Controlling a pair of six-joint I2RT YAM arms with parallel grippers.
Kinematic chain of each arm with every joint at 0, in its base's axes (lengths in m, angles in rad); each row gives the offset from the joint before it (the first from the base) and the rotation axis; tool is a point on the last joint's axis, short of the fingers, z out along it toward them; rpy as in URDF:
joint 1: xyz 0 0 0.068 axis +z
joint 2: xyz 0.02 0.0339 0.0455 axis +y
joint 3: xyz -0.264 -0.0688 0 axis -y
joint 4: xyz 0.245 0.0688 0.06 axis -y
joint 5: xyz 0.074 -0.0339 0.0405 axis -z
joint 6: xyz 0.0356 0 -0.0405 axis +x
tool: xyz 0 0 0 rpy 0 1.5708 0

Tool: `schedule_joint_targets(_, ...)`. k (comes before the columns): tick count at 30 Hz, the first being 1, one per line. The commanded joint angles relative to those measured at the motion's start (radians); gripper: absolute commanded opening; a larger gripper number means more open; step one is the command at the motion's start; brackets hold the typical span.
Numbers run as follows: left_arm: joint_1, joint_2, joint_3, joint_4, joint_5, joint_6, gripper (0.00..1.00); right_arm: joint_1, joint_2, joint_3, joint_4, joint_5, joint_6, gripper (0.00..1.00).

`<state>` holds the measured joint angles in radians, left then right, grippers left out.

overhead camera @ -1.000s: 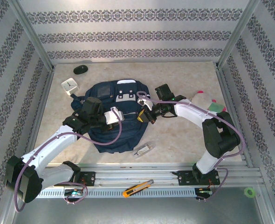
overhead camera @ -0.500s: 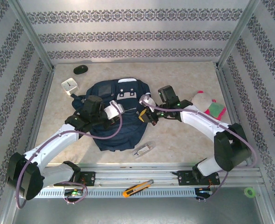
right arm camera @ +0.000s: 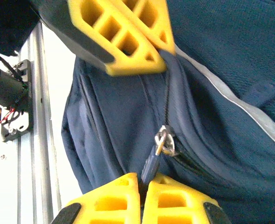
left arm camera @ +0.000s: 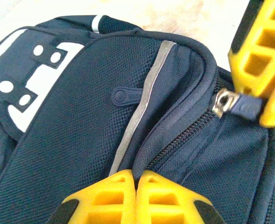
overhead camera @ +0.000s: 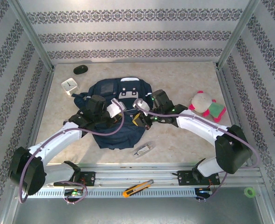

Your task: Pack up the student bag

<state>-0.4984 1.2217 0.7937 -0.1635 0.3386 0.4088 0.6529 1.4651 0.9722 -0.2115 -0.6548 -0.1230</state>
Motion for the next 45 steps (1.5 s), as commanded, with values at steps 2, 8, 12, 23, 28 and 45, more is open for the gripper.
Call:
schedule_joint_targets(2, -0.042, 0.065, 0.062, 0.258, 0.058, -0.126, 0.01, 0.088, 0.014, 0.005, 0.184, -0.139, 0.101, 0.0)
schedule_joint_targets(8, -0.039, 0.038, 0.031, 0.288, 0.026, -0.091, 0.02, 0.092, -0.01, -0.006, 0.179, -0.068, 0.199, 0.35)
schedule_joint_targets(12, 0.004, -0.012, -0.016, 0.282, 0.081, -0.031, 0.02, 0.032, -0.096, -0.049, 0.177, -0.052, 0.395, 0.49)
schedule_joint_targets(23, 0.054, -0.037, -0.099, 0.436, 0.273, -0.032, 0.02, -0.072, -0.12, -0.133, 0.359, 0.11, 1.15, 0.55)
schedule_joint_targets(28, 0.054, -0.03, -0.102, 0.435, 0.323, -0.018, 0.01, -0.065, -0.071, -0.132, 0.454, 0.136, 1.232, 0.55)
schedule_joint_targets(45, 0.061, -0.061, -0.063, 0.196, 0.391, 0.172, 0.04, -0.093, -0.003, -0.132, 0.551, 0.305, 1.324, 0.37)
